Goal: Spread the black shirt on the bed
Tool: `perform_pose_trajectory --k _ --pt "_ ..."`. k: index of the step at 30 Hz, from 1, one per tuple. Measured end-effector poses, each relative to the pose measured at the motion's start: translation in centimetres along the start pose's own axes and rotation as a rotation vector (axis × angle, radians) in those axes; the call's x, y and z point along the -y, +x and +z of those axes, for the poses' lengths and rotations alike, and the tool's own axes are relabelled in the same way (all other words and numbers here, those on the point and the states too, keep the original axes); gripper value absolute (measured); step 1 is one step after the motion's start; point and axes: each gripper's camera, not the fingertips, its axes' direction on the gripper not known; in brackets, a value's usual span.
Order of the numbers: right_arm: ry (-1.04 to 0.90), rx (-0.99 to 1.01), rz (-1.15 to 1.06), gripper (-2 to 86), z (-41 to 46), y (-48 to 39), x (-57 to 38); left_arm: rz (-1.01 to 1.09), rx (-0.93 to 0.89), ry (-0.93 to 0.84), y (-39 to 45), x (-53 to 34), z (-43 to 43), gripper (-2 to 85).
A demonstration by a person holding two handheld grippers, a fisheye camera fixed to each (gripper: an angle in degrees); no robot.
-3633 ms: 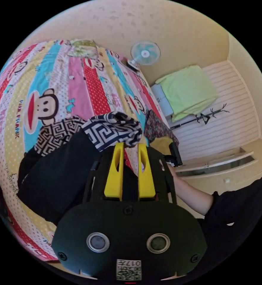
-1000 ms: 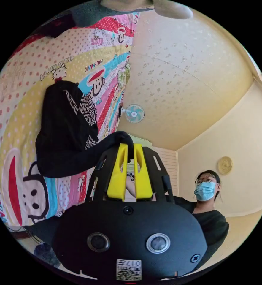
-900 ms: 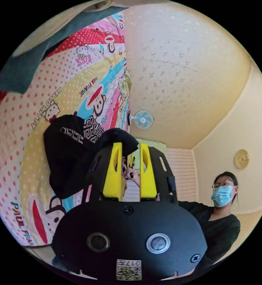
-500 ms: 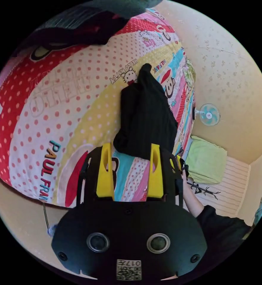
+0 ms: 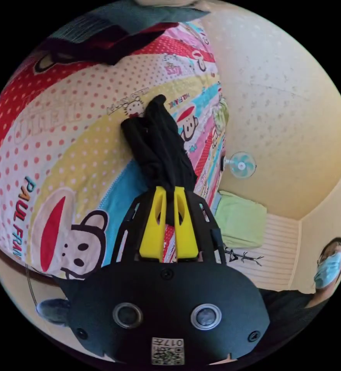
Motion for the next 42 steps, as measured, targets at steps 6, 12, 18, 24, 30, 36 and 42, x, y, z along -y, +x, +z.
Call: perform_pose_trajectory --k 6,12,18,24,30,36,42 --pt "-0.013 0.089 0.019 0.8 -1.0 2.0 -1.6 0.426 0.049 -0.224 14.4 -1.5 12.9 3.7" --pt "-0.036 0.194 0.035 0.5 -1.8 4.3 -2.5 0.623 0.076 -0.615 17.9 -8.4 26.8 6.8" --pt "-0.106 0.222 0.051 0.6 -2.4 6.5 -2.8 0.33 0.163 -0.367 9.1 -9.1 22.3 11.2" --pt "-0.08 0.313 0.125 1.6 -2.9 9.8 -3.3 -0.008 0.134 -0.324 -0.9 -6.0 21.8 17.4" --pt "0.003 0.501 0.238 8.0 -1.6 12.9 -3.7 -0.067 0.069 -0.406 -2.9 -5.2 24.4 6.0" --pt "0.136 0.791 0.33 19.2 1.7 13.5 -3.5 -0.007 -0.167 -0.423 1.1 -7.9 20.3 4.1" --pt "0.091 0.919 0.302 22.0 4.1 10.9 -1.0 0.062 -0.24 -0.47 6.8 -11.3 16.0 4.0"
